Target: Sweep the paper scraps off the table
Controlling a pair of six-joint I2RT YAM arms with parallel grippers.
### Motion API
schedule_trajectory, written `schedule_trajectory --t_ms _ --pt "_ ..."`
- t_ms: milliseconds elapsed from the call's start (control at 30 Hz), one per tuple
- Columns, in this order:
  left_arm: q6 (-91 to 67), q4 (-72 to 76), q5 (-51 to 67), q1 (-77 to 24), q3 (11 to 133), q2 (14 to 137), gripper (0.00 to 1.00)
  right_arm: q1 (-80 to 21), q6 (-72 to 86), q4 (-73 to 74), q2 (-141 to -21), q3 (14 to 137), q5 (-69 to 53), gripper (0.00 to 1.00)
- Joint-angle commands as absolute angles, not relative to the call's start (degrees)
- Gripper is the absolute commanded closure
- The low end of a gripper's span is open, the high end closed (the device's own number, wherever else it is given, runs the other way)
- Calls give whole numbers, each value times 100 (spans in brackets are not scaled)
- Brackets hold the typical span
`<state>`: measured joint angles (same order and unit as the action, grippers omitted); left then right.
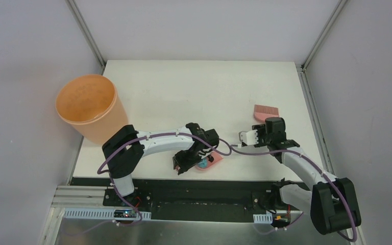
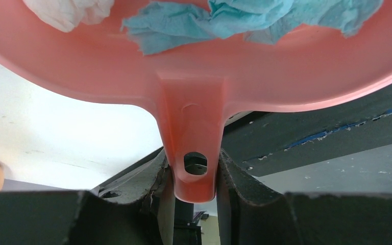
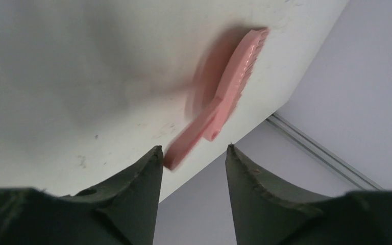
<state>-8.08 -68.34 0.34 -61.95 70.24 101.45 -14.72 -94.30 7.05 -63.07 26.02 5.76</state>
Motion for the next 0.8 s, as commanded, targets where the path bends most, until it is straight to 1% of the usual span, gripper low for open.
schedule_trajectory --t_ms 0,200,233,400,467,600,667,733,767 --pt "-800 -6623 -9 -6232 7059 10071 100 -1441 -9137 2087 -5814 2853 305 47" --pt "-796 -6538 -9 -6239 7122 10023 100 -1234 -8795 2841 -5595 3218 60 44" --pt "-792 -6500 -9 -6233 7102 9987 100 -1178 -8752 2915 -5591 3244 -137 44" --pt "-767 -6523 105 -6236 7147 9997 100 -990 -8099 3071 -5694 3411 -346 43" --pt "-784 -6486 122 -6232 7138 10002 100 -915 -7295 3164 -5750 3666 -542 42" --pt "-847 -6306 90 -6236 7002 9864 100 -881 -4428 3811 -5895 4992 -1318 40" --pt "-862 -6287 44 -6235 6967 9812 100 -820 -3290 4004 -5883 5385 -1662 40" --pt "-860 -6331 27 -6233 6987 9788 100 -756 -2285 3904 -5721 5410 -1980 26" --pt "-844 -6348 -44 -6234 7010 9783 100 -732 -1811 3668 -5628 5325 -2028 12"
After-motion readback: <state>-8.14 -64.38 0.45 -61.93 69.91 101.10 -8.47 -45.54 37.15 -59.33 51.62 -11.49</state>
